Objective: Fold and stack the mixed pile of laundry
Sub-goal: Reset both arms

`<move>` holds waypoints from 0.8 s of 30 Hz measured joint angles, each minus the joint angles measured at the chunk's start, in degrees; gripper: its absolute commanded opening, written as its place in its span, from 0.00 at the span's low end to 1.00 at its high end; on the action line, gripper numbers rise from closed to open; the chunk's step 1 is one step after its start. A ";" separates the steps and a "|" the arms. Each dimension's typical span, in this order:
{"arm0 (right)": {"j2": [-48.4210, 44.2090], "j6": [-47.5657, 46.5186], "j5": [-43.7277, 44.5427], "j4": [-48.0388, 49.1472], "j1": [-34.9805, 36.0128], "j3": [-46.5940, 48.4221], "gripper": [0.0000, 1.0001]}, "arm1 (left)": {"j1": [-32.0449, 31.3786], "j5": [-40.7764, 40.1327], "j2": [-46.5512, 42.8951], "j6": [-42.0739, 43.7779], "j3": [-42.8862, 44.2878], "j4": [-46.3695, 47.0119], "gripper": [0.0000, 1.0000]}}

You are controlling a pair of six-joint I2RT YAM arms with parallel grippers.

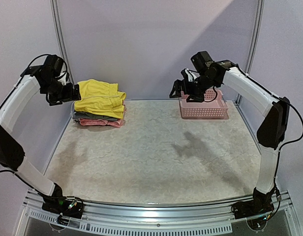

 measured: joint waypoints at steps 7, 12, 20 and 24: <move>-9.03 0.07 3.34 2.49 0.00 -4.31 0.99 | -5.07 0.33 -10.36 0.37 -8.37 3.93 1.00; -20.06 2.03 8.55 10.86 0.00 -19.08 0.99 | -7.23 0.66 -16.39 0.42 -14.86 7.06 1.00; -39.19 8.44 21.09 28.11 -0.22 -45.90 0.99 | -7.65 0.55 -24.22 0.13 -23.30 11.23 1.00; -46.45 10.84 25.55 31.78 -0.79 -54.03 0.99 | -7.65 -0.48 -28.52 0.09 -28.35 14.34 1.00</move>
